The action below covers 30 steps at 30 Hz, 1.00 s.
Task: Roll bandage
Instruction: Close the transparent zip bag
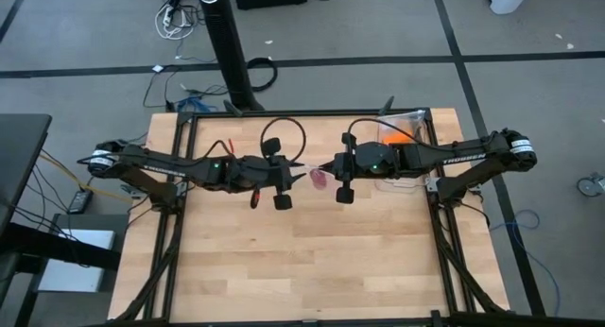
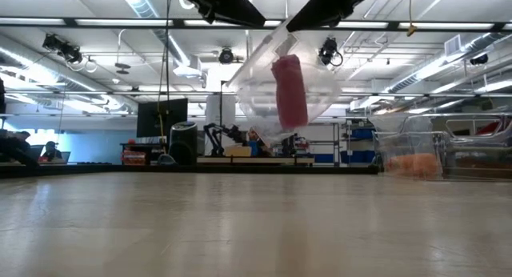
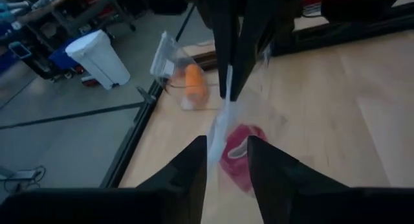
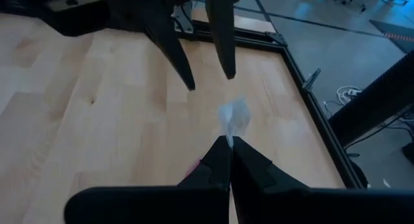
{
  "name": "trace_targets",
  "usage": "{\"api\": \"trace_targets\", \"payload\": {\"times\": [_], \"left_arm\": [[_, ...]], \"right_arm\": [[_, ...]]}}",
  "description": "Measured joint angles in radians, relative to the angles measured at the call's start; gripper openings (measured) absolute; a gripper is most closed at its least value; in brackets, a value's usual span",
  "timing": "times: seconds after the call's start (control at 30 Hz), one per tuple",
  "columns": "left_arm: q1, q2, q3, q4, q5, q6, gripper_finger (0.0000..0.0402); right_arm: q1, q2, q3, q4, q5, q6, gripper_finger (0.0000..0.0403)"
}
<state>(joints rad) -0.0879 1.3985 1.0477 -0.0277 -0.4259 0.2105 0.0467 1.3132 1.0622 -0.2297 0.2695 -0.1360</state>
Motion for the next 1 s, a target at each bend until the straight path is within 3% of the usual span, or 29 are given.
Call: {"api": "trace_targets", "payload": {"times": [0.43, 0.6, 1.0], "left_arm": [[0.005, 0.008, 0.000, 0.001, 0.020, 0.037, 0.0122], [0.005, 0.008, 0.000, 0.001, 0.082, 0.048, 0.0119], [0.005, 0.008, 0.000, 0.001, 0.086, 0.077, 0.0044]], "right_arm": [[0.039, 0.001, 0.000, 0.038, -0.003, -0.050, 0.0000], [0.039, 0.001, 0.000, 0.042, -0.003, -0.050, 0.0000], [0.039, 0.001, -0.001, 0.051, -0.005, -0.058, 0.0000]]}}
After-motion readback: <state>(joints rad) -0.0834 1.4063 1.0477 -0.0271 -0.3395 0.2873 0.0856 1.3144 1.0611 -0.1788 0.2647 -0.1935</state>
